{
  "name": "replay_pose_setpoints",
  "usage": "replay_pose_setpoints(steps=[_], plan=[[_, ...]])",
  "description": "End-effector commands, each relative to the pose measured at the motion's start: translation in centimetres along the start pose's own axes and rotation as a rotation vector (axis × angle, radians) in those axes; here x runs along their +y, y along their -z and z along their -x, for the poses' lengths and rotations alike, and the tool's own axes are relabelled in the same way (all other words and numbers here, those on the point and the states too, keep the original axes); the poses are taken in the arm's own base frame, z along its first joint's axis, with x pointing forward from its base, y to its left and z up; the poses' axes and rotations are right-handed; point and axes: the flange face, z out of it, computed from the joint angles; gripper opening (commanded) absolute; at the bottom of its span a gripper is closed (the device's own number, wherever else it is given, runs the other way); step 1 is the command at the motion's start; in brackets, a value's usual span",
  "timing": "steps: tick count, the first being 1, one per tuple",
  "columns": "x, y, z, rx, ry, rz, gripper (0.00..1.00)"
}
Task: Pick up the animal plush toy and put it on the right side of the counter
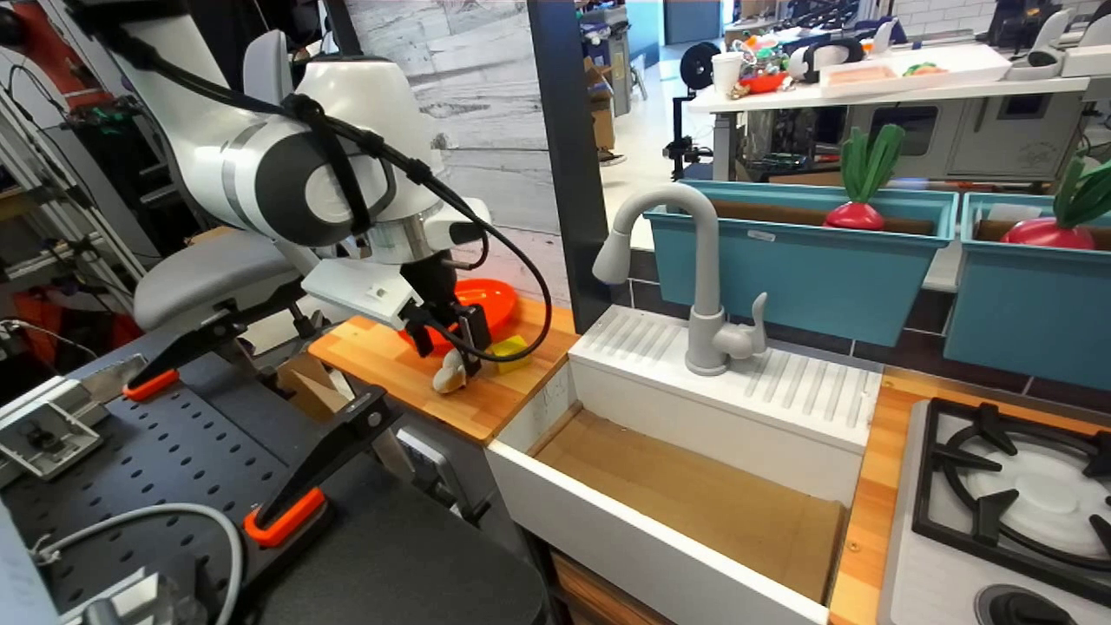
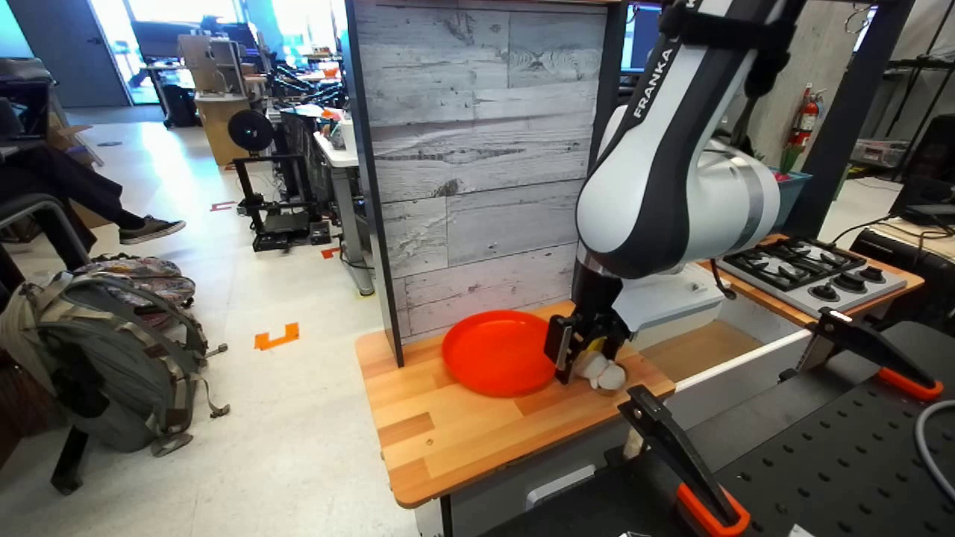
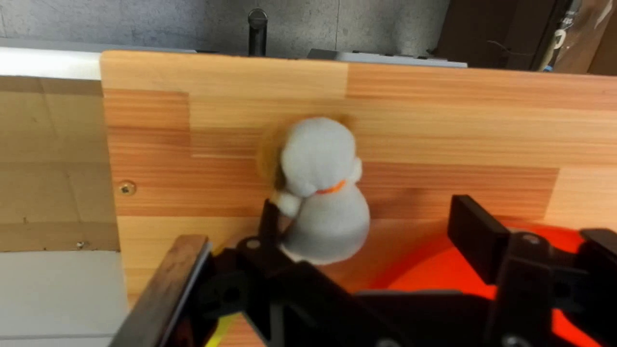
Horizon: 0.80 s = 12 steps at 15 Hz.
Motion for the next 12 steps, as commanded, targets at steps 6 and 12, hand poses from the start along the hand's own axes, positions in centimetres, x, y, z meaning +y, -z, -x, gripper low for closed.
replay_pose_setpoints(steps=[6,12], plan=[[-8.4,5.7,1.0,0.036,0.109,0.114,1.00],[-12.5,11.6,4.1,0.066,0.187,0.141,1.00]])
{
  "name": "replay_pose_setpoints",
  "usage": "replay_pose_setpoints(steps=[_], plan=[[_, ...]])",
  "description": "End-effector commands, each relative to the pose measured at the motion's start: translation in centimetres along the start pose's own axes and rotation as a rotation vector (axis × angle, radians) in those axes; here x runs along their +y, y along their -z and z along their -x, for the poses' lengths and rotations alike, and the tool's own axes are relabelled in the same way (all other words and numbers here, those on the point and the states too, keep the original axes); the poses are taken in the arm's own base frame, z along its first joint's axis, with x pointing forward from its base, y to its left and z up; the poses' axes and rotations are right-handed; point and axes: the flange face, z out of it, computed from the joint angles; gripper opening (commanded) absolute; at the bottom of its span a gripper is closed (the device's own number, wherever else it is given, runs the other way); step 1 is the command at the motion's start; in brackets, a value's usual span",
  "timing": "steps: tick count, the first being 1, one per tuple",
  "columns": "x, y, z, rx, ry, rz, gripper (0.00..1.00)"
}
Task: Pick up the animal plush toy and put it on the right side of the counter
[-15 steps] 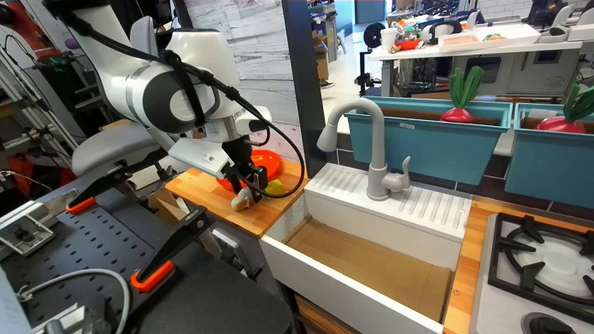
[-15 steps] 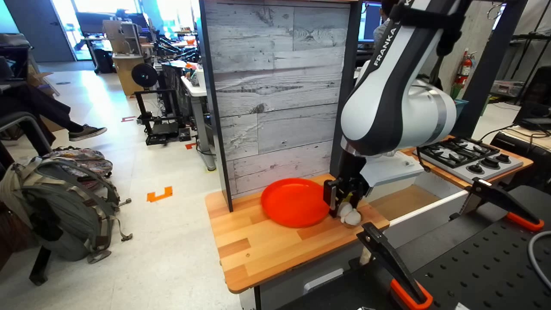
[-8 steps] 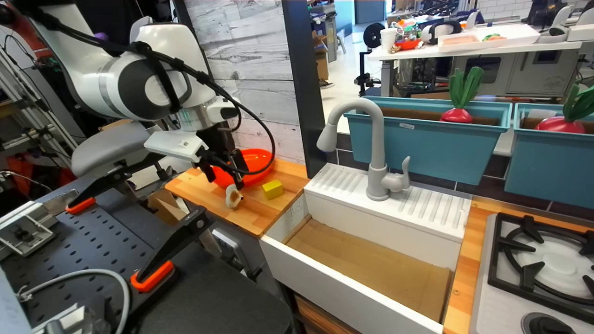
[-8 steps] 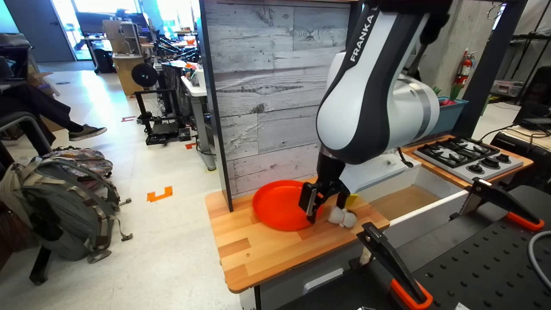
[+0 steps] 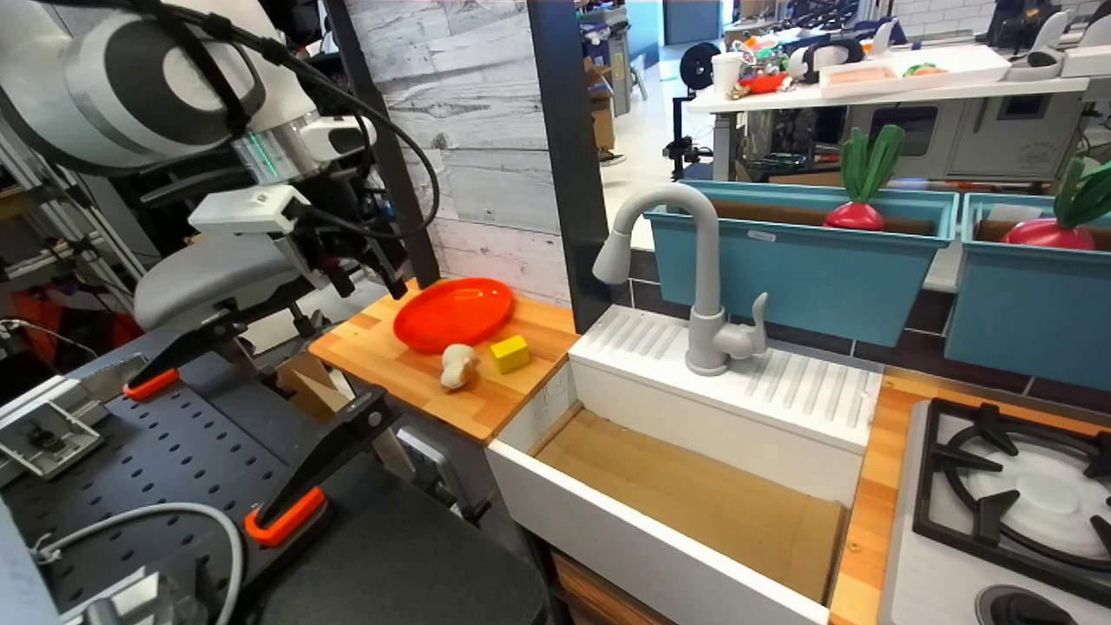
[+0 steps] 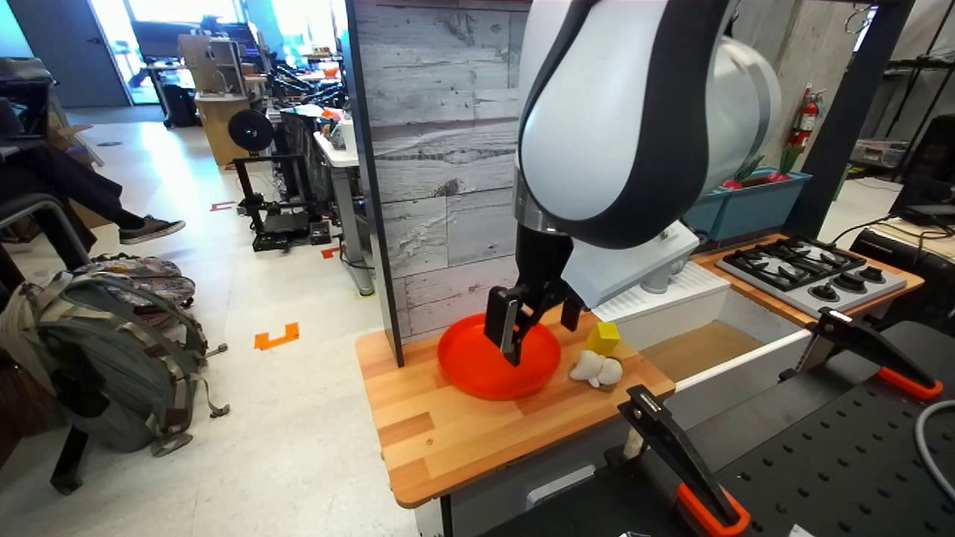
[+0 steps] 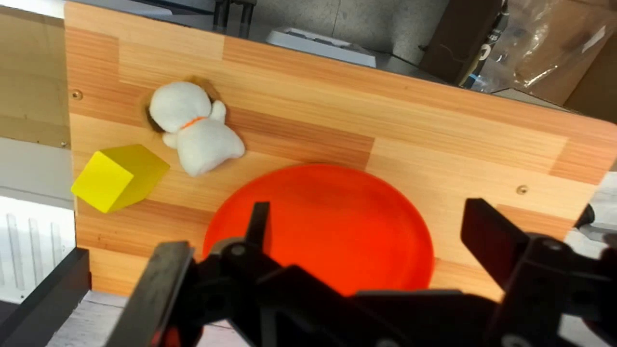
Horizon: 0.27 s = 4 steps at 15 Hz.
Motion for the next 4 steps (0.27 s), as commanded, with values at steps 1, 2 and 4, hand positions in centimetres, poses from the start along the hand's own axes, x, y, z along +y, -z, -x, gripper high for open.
replay_pose_setpoints(steps=[1,2,4], plan=[[-0.5,1.1,0.3,0.006,0.016,0.003,1.00],[-1.0,2.0,0.7,0.009,0.025,0.003,1.00],[-1.5,3.1,1.3,0.006,0.033,0.002,1.00]])
